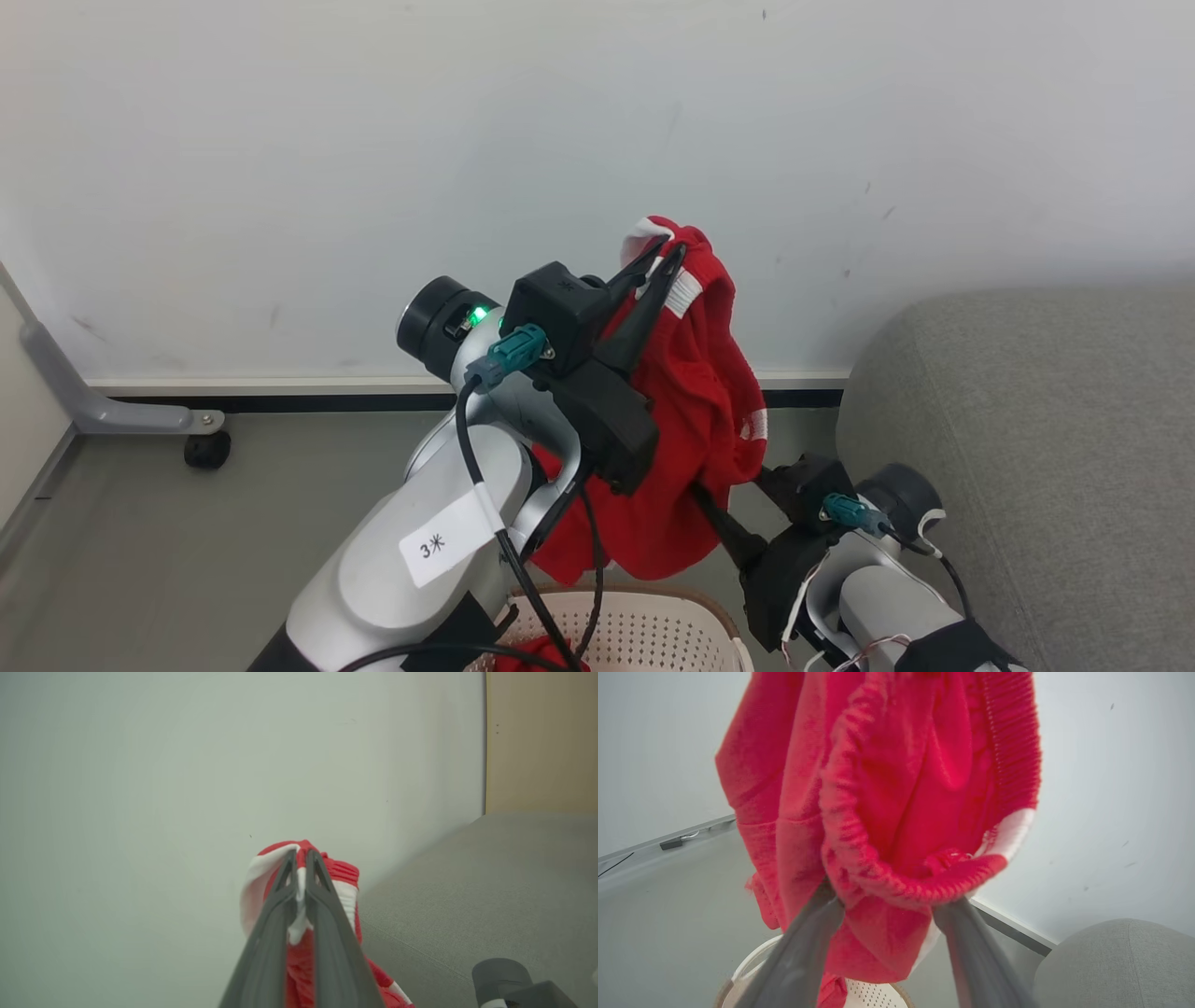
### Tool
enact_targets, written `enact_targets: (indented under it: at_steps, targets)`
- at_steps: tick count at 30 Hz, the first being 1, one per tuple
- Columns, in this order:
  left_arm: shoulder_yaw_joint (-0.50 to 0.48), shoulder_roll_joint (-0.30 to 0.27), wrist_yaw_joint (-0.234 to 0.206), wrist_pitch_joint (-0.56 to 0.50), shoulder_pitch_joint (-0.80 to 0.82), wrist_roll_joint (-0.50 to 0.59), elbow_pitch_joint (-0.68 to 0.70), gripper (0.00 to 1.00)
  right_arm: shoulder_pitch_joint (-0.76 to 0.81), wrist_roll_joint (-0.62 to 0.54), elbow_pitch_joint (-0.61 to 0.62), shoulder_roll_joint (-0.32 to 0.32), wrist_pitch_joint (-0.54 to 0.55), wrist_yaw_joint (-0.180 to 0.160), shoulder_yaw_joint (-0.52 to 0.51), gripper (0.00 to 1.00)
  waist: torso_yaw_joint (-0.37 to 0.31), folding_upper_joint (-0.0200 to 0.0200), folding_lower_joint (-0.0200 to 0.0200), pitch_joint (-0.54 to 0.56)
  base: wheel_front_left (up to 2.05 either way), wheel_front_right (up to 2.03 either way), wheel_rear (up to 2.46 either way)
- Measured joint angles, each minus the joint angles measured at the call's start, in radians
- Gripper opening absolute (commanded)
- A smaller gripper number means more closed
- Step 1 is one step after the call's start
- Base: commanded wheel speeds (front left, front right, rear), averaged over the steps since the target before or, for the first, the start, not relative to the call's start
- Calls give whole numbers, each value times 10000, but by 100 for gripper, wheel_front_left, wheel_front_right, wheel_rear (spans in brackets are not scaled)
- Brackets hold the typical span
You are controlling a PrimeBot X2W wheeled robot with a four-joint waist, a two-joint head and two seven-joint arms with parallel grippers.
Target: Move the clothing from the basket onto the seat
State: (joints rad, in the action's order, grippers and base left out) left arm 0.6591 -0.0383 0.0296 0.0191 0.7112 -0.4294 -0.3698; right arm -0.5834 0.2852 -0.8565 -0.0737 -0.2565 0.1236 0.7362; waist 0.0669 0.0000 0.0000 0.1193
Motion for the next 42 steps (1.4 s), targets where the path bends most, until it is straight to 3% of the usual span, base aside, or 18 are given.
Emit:
enact_targets:
  at_steps: [1,2,12,13,15,16,27,32,42]
  targets:
    - [4,2,-36,-12,-25,-23,35,0,-58,67,-19,10,0,0,36,35,-1,1,0,4,0,0,0]
    - [4,2,-38,-79,-39,-25,52,0,-97,134,-31,12,0,0,61,0,-5,0,0,7,0,0,0]
    - [-619,-284,-564,-259,-806,-234,-15,0,-223,537,109,-88,0,2,190,0,-307,0,1,-23,0,0,0]
    - [-719,-332,-642,-224,-920,-286,-38,17,-223,571,167,-148,0,2,188,0,-356,0,1,-29,0,0,0]
    - [-867,-424,-736,-159,-1158,-479,-81,62,-224,612,288,-301,0,2,199,0,-466,0,1,-40,0,0,0]
    - [-949,-468,-756,-121,-1287,-533,-96,100,-226,639,368,-389,0,2,199,0,-526,0,1,-43,0,0,0]
    - [-1329,-662,-926,550,-2593,-794,-176,100,-679,767,1300,-1407,0,10,-178,0,-1408,0,1,-52,0,0,0]
    - [-1256,-629,-924,903,-3328,-836,-130,100,-703,658,1845,-2071,0,10,-418,0,-2073,0,1,-75,0,0,0]
    - [-911,-477,-924,1381,-4055,-871,13,100,-695,382,3080,-2775,0,-151,-685,0,-3394,0,1,-134,0,0,0]
